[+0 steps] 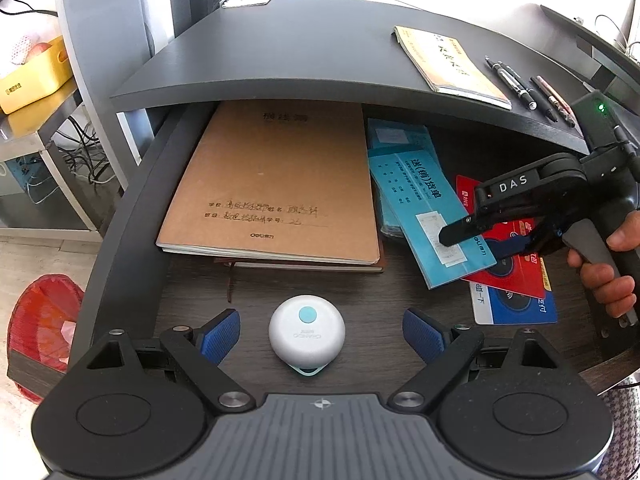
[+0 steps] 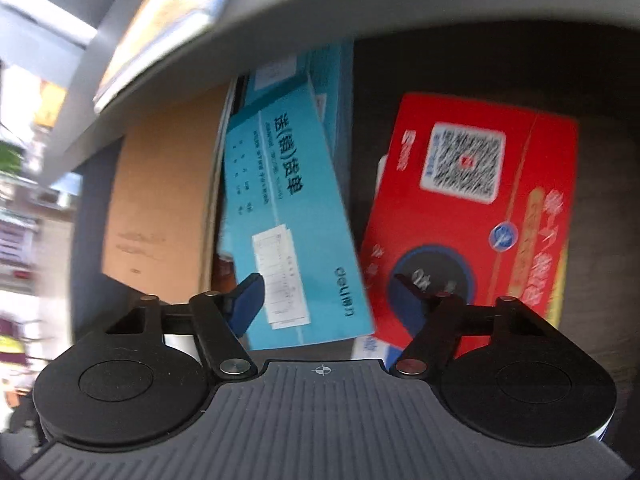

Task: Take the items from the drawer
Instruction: 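Lower the open right gripper onto the edge of the blue receipt book, then close the right gripper on the blue receipt book edge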

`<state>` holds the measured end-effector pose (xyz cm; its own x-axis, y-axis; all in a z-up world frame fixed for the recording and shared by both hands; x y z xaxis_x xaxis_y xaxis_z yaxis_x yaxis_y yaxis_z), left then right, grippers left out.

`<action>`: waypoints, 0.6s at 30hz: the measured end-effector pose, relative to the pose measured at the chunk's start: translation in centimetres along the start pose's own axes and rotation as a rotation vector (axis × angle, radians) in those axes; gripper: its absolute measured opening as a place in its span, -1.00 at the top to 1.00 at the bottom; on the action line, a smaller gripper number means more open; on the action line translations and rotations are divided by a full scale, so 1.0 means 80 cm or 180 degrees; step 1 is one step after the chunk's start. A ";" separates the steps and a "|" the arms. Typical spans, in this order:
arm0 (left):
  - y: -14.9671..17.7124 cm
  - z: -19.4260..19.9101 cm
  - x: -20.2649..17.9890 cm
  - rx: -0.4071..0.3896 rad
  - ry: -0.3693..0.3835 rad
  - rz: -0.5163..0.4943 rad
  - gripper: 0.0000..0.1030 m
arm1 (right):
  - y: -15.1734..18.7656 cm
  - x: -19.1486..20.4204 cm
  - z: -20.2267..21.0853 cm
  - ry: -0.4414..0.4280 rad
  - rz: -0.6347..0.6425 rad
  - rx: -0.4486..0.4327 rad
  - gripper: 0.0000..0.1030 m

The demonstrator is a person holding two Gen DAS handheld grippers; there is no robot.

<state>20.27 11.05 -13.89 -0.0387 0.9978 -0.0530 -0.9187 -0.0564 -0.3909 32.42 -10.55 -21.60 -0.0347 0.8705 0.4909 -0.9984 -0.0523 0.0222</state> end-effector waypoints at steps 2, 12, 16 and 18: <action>0.000 0.000 -0.001 0.0000 -0.0006 -0.0003 -0.73 | -0.001 0.000 -0.003 -0.0066 -0.0003 0.0018 -0.41; -0.001 0.004 -0.002 -0.0012 0.0003 -0.0007 -0.73 | 0.011 -0.001 0.005 -0.0606 -0.0208 -0.0033 0.29; -0.001 0.006 -0.003 -0.0025 0.0026 -0.0009 -0.73 | 0.017 0.012 0.018 -0.0871 -0.0223 -0.0078 0.44; -0.001 0.007 -0.002 -0.0033 0.0033 -0.0004 -0.73 | 0.019 0.023 0.019 -0.0966 -0.0221 -0.0105 0.50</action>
<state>20.12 10.90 -13.30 -0.0335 0.9975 -0.0619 -0.9146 -0.0556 -0.4006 30.90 -9.78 -19.37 0.0435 0.6853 0.7270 -0.9990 0.0223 0.0388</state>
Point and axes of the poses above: each gripper's, at about its wrist camera, not at the fingertips, and z roughly against the way its jaws point, x to its left, y to its underside, the point moved 10 cm from there along -z, roughly the way its jaws point, and after that the axes turned 13 degrees about x, right-handed, at the moved point
